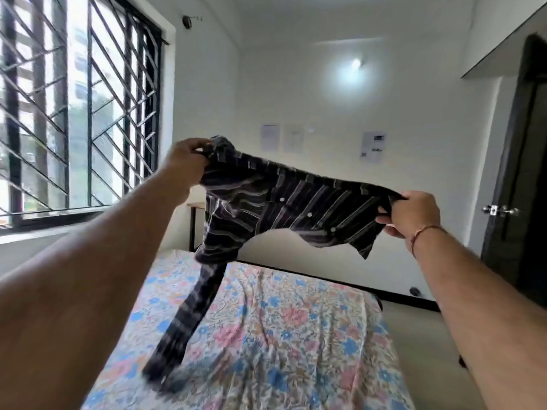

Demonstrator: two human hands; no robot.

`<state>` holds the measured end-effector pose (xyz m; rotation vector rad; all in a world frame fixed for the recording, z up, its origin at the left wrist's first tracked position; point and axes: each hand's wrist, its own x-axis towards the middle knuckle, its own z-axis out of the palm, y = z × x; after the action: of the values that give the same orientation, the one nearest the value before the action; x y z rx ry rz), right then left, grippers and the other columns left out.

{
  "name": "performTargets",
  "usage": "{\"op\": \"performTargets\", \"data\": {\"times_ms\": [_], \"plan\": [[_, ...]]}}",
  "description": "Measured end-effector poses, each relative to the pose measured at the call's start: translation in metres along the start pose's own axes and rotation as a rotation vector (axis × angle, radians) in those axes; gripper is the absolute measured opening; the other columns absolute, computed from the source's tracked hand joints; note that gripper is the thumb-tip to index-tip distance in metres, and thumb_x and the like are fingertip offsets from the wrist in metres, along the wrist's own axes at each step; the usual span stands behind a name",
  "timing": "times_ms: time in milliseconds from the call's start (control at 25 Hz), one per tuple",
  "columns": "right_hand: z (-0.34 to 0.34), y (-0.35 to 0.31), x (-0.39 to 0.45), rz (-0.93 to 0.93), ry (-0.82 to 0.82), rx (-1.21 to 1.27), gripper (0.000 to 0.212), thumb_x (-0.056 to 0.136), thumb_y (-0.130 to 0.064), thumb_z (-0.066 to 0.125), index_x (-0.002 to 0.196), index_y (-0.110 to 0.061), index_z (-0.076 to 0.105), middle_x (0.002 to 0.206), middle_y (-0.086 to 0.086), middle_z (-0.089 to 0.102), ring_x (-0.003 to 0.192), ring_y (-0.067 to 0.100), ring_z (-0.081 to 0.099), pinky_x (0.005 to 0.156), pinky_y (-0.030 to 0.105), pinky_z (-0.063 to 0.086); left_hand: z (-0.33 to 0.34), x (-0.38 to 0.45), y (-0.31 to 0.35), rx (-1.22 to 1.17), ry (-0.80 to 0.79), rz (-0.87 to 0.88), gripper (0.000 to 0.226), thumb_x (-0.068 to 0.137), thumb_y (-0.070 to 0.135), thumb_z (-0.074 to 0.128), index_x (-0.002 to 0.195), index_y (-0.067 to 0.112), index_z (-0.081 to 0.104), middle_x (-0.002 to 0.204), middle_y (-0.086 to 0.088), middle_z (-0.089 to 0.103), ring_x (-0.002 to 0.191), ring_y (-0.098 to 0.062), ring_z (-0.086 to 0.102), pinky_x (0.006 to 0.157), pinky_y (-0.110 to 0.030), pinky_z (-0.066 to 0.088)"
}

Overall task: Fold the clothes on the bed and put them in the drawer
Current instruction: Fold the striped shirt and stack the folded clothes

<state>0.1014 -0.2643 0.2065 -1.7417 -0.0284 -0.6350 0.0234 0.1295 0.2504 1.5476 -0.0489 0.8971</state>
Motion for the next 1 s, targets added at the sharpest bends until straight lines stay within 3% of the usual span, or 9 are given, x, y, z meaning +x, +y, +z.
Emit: {"op": "performTargets", "data": {"times_ms": [120,240,360,480,600,760,840,920,1000], "plan": [[-0.023,0.063,-0.053,-0.178,0.054,-0.393,0.016,0.085,-0.009,0.064,0.094,-0.012,0.077,0.084,0.017,0.074,0.079,0.037,0.071,0.068,0.041,0.057,-0.065,-0.058,-0.045,0.630,-0.097,0.274,0.026,0.087,0.012,0.078,0.107,0.029,0.079,0.097,-0.004,0.078,0.085,-0.028,0.074,0.081,-0.039,0.061],[-0.046,0.167,-0.142,-0.274,-0.117,-0.852,0.037,0.093,-0.011,0.057,0.123,-0.027,0.072,0.104,0.016,0.075,0.092,0.039,0.069,0.076,0.043,0.058,-0.128,-0.168,-0.112,1.362,-0.391,0.528,0.030,0.081,0.033,0.076,0.109,0.040,0.071,0.096,0.007,0.075,0.079,-0.026,0.072,0.062,-0.033,0.056],[-0.076,0.271,-0.254,-0.266,-0.406,-1.267,0.033,0.092,-0.016,0.049,0.118,-0.026,0.065,0.099,0.010,0.073,0.088,0.035,0.070,0.069,0.041,0.058,-0.184,-0.295,-0.197,1.520,-0.637,0.375,0.031,0.080,0.033,0.070,0.110,0.040,0.068,0.107,0.012,0.075,0.090,-0.023,0.074,0.057,-0.029,0.048],[-0.101,0.337,-0.367,-0.160,-0.664,-1.408,0.022,0.088,-0.021,0.044,0.103,-0.022,0.060,0.098,0.007,0.073,0.093,0.033,0.072,0.073,0.042,0.059,-0.223,-0.404,-0.254,1.624,-1.099,-0.060,0.036,0.088,0.041,0.049,0.121,0.038,0.061,0.116,0.006,0.074,0.101,-0.022,0.072,0.071,-0.031,0.052],[-0.120,0.344,-0.432,-0.170,-0.800,-1.536,0.023,0.089,-0.017,0.047,0.106,-0.022,0.062,0.103,0.003,0.075,0.099,0.028,0.073,0.072,0.036,0.053,-0.234,-0.446,-0.257,1.499,-1.397,-0.370,0.038,0.091,0.032,0.062,0.128,0.026,0.060,0.121,-0.003,0.072,0.095,-0.014,0.064,0.080,-0.023,0.047],[-0.144,0.325,-0.449,-0.212,-0.825,-1.662,0.023,0.093,-0.016,0.043,0.101,-0.024,0.064,0.100,-0.004,0.073,0.095,0.021,0.071,0.073,0.032,0.053,-0.227,-0.453,-0.244,1.530,-1.418,-0.470,0.039,0.091,0.037,0.071,0.118,0.008,0.068,0.101,-0.002,0.070,0.085,-0.014,0.059,0.076,-0.028,0.047],[-0.152,0.319,-0.453,-0.211,-0.869,-1.648,0.018,0.094,-0.018,0.043,0.090,-0.026,0.060,0.092,-0.006,0.070,0.087,0.019,0.069,0.067,0.032,0.048,-0.221,-0.455,-0.244,1.597,-1.436,-0.440,0.048,0.090,0.050,0.070,0.114,0.008,0.070,0.105,-0.007,0.074,0.086,-0.020,0.064,0.078,-0.031,0.050],[-0.161,0.323,-0.460,-0.239,-0.800,-1.579,0.015,0.092,-0.020,0.046,0.088,-0.026,0.059,0.086,-0.006,0.065,0.078,0.017,0.064,0.062,0.031,0.051,-0.216,-0.454,-0.246,1.622,-1.399,-0.289,0.064,0.084,0.064,0.070,0.126,0.016,0.067,0.116,-0.004,0.075,0.099,-0.022,0.069,0.081,-0.030,0.052],[-0.168,0.340,-0.464,-0.452,-0.650,-1.458,0.024,0.086,-0.017,0.059,0.108,-0.019,0.067,0.101,0.001,0.063,0.085,0.019,0.060,0.061,0.034,0.055,-0.217,-0.448,-0.256,1.607,-1.290,-0.071,0.099,0.077,0.079,0.064,0.155,0.024,0.039,0.140,0.000,0.063,0.120,-0.020,0.065,0.089,-0.030,0.053]]}}
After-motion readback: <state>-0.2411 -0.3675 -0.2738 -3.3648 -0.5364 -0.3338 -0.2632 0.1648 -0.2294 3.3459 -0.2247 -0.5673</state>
